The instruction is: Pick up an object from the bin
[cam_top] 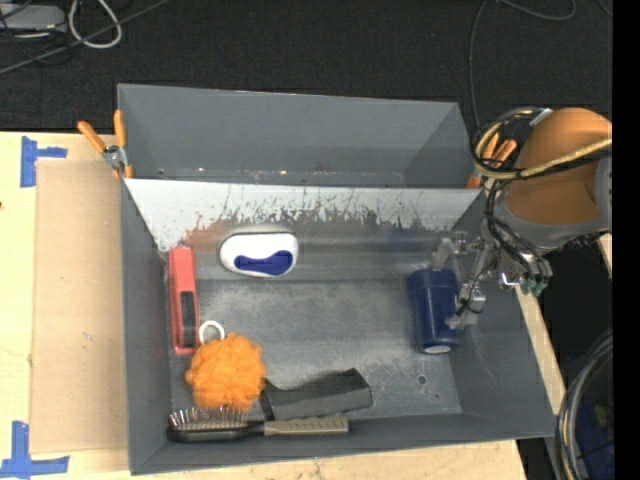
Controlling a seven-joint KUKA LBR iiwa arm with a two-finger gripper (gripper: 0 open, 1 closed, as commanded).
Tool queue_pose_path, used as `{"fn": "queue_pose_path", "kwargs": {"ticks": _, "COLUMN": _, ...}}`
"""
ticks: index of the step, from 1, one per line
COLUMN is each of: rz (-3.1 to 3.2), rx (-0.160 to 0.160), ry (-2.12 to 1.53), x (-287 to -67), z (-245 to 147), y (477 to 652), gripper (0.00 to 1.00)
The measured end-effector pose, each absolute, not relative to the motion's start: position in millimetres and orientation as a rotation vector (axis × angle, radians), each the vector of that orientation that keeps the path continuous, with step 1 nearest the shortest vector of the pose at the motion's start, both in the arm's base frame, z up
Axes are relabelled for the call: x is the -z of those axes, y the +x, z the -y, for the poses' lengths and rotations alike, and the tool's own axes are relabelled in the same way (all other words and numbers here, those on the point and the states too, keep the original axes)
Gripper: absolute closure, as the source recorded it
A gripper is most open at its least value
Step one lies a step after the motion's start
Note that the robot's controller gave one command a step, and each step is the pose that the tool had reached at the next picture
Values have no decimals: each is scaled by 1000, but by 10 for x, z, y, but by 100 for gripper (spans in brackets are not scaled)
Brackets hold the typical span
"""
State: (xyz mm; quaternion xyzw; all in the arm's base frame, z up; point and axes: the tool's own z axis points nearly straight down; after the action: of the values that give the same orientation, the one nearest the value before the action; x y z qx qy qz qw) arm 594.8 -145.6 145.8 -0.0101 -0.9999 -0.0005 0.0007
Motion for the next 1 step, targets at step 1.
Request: {"fn": "queue_pose_path", "kwargs": {"ticks": 1, "rz": 3130, "rx": 2, "ry": -279, "x": -1344, "z": 1413, "y": 6025, "gripper": 0}}
